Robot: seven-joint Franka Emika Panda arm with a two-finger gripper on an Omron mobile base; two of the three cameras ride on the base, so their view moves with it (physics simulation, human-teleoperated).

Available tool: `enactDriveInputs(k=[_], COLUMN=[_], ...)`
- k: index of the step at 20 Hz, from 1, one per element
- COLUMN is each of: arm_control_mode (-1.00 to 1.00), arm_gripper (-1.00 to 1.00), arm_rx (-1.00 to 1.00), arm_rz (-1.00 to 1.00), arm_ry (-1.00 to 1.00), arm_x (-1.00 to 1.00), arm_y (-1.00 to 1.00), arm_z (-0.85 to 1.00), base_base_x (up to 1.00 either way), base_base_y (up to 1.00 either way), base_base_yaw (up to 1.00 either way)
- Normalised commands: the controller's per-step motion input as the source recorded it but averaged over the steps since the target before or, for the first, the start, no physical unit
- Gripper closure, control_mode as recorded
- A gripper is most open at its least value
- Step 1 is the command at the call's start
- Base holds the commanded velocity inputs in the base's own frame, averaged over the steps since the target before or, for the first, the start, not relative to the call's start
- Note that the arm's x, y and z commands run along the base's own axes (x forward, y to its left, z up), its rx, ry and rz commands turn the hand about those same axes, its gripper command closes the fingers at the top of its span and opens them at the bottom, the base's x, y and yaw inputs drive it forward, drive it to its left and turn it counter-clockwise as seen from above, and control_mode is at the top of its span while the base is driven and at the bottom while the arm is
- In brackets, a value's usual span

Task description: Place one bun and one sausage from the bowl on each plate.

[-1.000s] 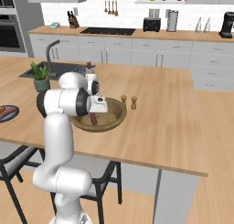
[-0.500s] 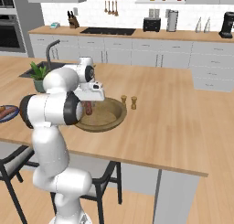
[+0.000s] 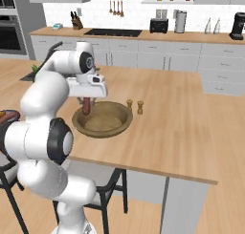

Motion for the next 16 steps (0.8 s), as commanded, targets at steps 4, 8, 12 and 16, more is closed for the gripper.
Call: enactDriveInputs(k=[4, 8, 12, 16], arm_control_mode=[-1.0, -1.0, 1.0, 1.0], arm_gripper=[1.0, 1.0, 1.0, 1.0], arm_rx=[0.0, 0.0, 0.0, 0.0], arm_rz=[-0.03, -0.03, -0.03, 0.0], arm_ry=[-0.04, -0.03, 0.0, 0.0], arm_x=[-1.0, -1.0, -0.75, 0.0], arm_y=[-0.16, -0.12, 0.0, 0.0], arm_z=[0.58, 0.39, 0.16, 0.0], base_base_x=[0.0, 0.0, -0.25, -0.98], base_base_y=[0.0, 0.0, 0.0, 0.6], base_base_yaw=[0.0, 0.0, -0.01, -0.01])
